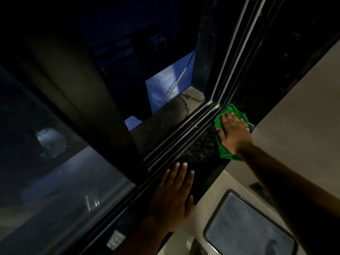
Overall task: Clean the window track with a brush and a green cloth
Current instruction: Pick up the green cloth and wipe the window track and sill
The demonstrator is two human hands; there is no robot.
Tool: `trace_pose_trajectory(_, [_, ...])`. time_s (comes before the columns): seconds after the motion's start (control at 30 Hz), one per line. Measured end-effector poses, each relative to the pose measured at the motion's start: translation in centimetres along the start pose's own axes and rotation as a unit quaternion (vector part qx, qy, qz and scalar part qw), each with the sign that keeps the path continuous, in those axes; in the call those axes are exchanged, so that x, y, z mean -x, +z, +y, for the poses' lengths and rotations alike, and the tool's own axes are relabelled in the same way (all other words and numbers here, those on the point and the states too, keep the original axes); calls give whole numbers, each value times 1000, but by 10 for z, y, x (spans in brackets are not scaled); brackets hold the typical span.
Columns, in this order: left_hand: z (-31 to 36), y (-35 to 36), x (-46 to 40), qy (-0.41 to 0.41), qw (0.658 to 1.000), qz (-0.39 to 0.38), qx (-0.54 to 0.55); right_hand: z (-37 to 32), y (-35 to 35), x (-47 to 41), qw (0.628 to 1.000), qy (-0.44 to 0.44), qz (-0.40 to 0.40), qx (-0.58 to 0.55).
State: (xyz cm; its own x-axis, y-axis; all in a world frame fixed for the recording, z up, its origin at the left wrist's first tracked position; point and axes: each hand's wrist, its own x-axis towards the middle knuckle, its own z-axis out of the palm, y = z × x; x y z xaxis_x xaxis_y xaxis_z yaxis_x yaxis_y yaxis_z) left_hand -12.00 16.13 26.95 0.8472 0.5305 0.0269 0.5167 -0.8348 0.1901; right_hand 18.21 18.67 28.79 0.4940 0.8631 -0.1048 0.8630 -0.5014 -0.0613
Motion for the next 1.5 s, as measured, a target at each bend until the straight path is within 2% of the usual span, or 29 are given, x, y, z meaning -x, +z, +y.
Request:
trace_pose_trajectory(0.1, [0, -1, 2, -1, 1000, -8, -2, -38, 8, 23, 999, 28, -7, -18])
trace_pose_trajectory(0.2, [0, 2, 2, 2, 1000, -7, 0, -64, 14, 65, 998, -53, 17, -35])
trace_pose_trajectory(0.3, [-1, 4, 4, 1, 1000, -9, 0, -54, 13, 77, 993, -109, 3, -40])
trace_pose_trajectory(0.37, [-2, 5, 3, 1, 1000, -6, -2, -30, 10, 54, 993, -111, -7, -27])
trace_pose_trajectory(0.5, [0, 6, 4, -1, 1000, 6, 5, 15, 1, 8, 1000, -6, 7, -20])
trace_pose_trajectory(0.6, [-4, 7, 3, -1, 1000, 11, -7, -6, 7, 16, 992, 109, 26, -58])
trace_pose_trajectory(0.67, [-6, 9, 5, 3, 1000, 5, -9, -26, 13, 30, 972, 204, 35, -115])
trace_pose_trajectory(0.77, [-1, 3, -3, -1, 1000, 18, 22, -30, 13, 46, 953, 214, 77, -199])
trace_pose_trajectory(0.83, [10, -5, -27, -25, 996, 48, 72, -17, 15, 54, 910, 239, 173, -292])
trace_pose_trajectory(0.87, [17, -10, -45, -42, 990, 65, 116, -10, 18, 57, 868, 283, 206, -352])
trace_pose_trajectory(0.93, [33, -22, -89, -78, 972, 83, 208, -5, 23, 62, 747, 362, 207, -517])
trace_pose_trajectory(0.97, [41, -28, -112, -101, 964, 60, 240, -5, 24, 64, 686, 372, 193, -595])
trace_pose_trajectory(1.0, [49, -31, -135, -123, 959, 28, 255, -4, 24, 65, 645, 370, 179, -645])
trace_pose_trajectory(1.03, [58, -33, -155, -147, 954, 13, 263, -2, 21, 66, 632, 364, 166, -664])
trace_pose_trajectory(1.1, [70, -36, -185, -192, 940, -13, 281, 5, 17, 63, 641, 365, 148, -659])
trace_pose_trajectory(1.13, [76, -34, -195, -216, 932, -19, 291, 12, 15, 65, 633, 369, 144, -665])
trace_pose_trajectory(1.2, [68, -36, -203, -255, 908, -38, 330, 10, 11, 65, 608, 354, 122, -700])
trace_pose_trajectory(1.37, [119, -24, -177, -238, 831, -115, 489, 54, 19, 131, 525, 340, 84, -776])
trace_pose_trajectory(1.43, [148, -3, -153, -227, 844, -139, 466, 66, 39, 173, 513, 353, 102, -776])
trace_pose_trajectory(1.5, [165, 33, -127, -220, 878, -186, 381, 69, 65, 208, 534, 392, 111, -741])
